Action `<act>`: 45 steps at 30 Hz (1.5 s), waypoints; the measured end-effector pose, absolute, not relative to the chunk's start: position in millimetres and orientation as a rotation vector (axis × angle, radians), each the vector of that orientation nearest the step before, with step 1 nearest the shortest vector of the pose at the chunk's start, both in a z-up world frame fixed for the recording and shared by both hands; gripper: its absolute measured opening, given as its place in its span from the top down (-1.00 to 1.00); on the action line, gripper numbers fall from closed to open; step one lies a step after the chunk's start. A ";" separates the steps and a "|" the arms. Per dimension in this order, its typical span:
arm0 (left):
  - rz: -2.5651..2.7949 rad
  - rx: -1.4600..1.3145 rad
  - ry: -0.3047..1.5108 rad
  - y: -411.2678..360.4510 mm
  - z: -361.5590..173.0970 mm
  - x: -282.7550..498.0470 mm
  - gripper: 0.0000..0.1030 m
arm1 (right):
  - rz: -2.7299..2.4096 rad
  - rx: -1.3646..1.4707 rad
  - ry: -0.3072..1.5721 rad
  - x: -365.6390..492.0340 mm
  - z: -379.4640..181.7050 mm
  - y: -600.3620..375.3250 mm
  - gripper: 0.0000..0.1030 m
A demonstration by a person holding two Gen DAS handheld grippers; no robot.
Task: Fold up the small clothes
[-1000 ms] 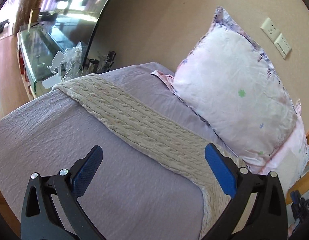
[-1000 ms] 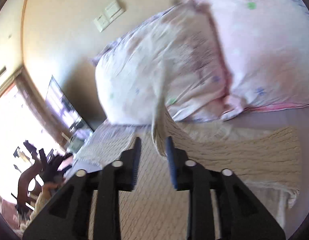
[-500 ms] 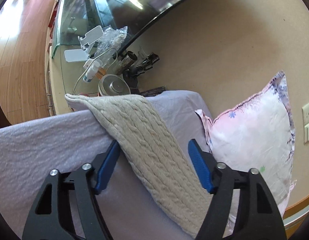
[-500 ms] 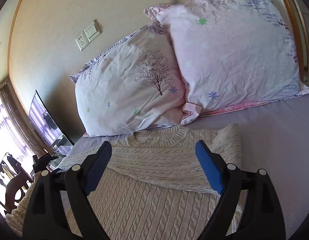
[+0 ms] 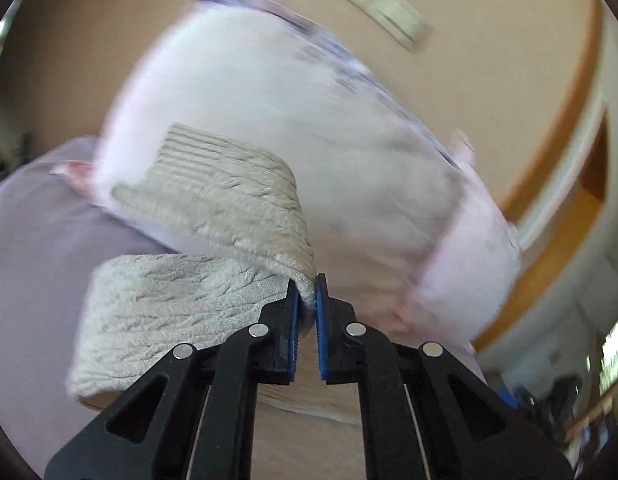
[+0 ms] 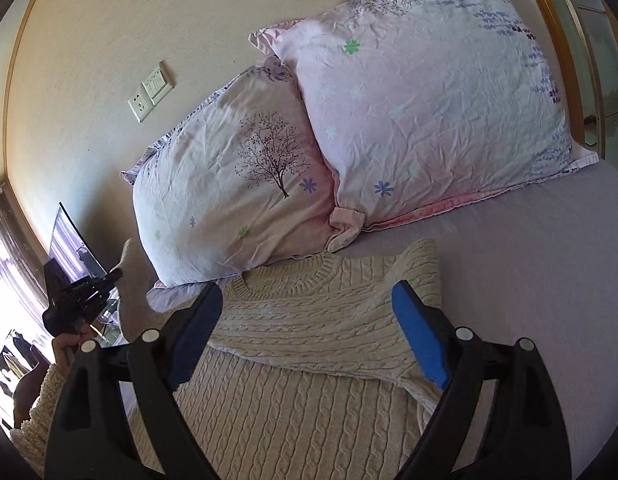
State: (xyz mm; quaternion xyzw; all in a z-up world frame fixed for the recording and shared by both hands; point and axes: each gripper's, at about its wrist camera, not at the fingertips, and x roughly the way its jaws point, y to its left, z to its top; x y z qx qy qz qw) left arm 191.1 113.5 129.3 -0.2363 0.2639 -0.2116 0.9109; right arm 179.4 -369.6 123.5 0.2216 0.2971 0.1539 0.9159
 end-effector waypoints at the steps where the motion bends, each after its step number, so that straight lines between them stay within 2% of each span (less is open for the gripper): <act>1: -0.534 -0.423 0.588 65.3 125.1 192.4 0.86 | 0.315 0.457 0.620 179.2 120.6 -368.3 -0.68; 4: -0.739 -0.250 0.781 -46.1 95.3 193.0 0.86 | 0.308 0.464 0.649 175.8 114.3 -369.3 -0.68; 6: -0.755 -0.221 0.822 -61.1 82.2 185.5 0.86 | 0.294 0.472 0.658 167.9 112.8 -377.8 -0.68; 7: -0.734 -0.220 0.820 -54.1 80.3 179.6 0.75 | 0.278 0.468 0.659 161.6 112.9 -384.9 -0.68; 8: -0.700 -0.229 0.811 -39.1 79.9 172.6 0.32 | 0.262 0.462 0.662 156.3 112.7 -391.6 -0.68; 9: -0.648 -0.239 0.795 -18.6 80.7 164.0 0.06 | 0.249 0.457 0.669 150.9 111.3 -398.6 -0.68; 10: -0.582 -0.248 0.768 4.3 82.0 151.9 -0.35 | 0.236 0.453 0.685 144.7 108.6 -406.6 -0.68; 11: -0.524 -0.252 0.745 29.1 83.0 140.0 -0.52 | 0.231 0.453 0.706 139.2 104.5 -412.6 -0.68; 16: -0.354 -0.316 0.833 123.0 61.1 82.4 -0.58 | 0.275 0.514 0.879 105.2 63.8 -430.5 -0.67; 18: -0.345 -0.365 0.895 144.0 42.9 64.7 -0.58 | 0.287 0.529 0.936 93.4 47.9 -429.8 -0.55; 20: -0.352 -0.390 0.921 155.7 28.9 51.4 -0.58 | 0.310 0.547 0.992 83.0 33.8 -425.7 -0.32; 21: -0.374 -0.400 0.892 158.8 28.5 43.3 -0.57 | 0.324 0.545 0.976 75.8 33.4 -424.2 -0.31; 23: -0.423 -0.429 0.881 157.8 25.1 34.7 -0.57 | 0.386 0.565 0.992 64.2 31.3 -419.5 -0.04; 24: -0.469 -0.460 0.873 158.6 22.6 28.4 -0.54 | 0.425 0.585 1.002 58.3 28.8 -417.6 0.03; 26: -0.532 -0.498 0.851 157.0 15.5 13.3 -0.35 | 0.498 0.612 1.004 42.6 24.8 -413.0 0.18; 27: -0.548 -0.486 0.847 152.8 14.1 6.4 -0.19 | 0.547 0.633 0.999 32.4 22.4 -411.2 0.24; 28: -0.572 -0.483 0.839 150.2 12.2 -3.9 -0.07 | 0.588 0.647 0.989 23.5 21.7 -409.6 0.29; 29: -0.591 -0.490 0.823 148.7 11.9 -13.9 -0.04 | 0.624 0.656 0.975 13.2 21.2 -408.3 0.29; 31: -0.634 -0.546 0.829 147.9 5.3 -30.6 -0.01 | 0.671 0.654 0.974 -4.0 18.0 -403.3 0.32; 33: -0.647 -0.584 0.797 150.4 0.7 -46.6 0.03 | 0.716 0.666 0.970 -16.3 13.6 -400.8 0.47; 37: -0.624 -0.574 0.815 145.7 -8.0 -62.0 0.06 | 0.731 0.660 0.988 -25.2 6.3 -394.0 0.55; 39: -0.613 -0.568 0.834 142.3 -13.9 -61.5 0.06 | 0.744 0.657 0.986 -25.2 5.3 -390.6 0.69; 40: -0.607 -0.576 0.838 142.6 -16.8 -60.6 0.15 | 0.751 0.651 0.986 -24.7 5.5 -388.0 0.84; 41: -0.609 -0.591 0.845 142.6 -19.0 -58.5 0.43 | 0.759 0.639 0.977 -24.8 7.9 -385.4 0.84; 43: -0.618 -0.612 0.861 141.5 -18.5 -54.4 0.83 | 0.784 0.618 0.921 -23.5 22.3 -383.3 0.85; 45: -0.636 -0.590 0.844 138.5 -4.2 -52.2 0.84 | 0.811 0.611 0.829 -18.6 48.9 -385.7 0.86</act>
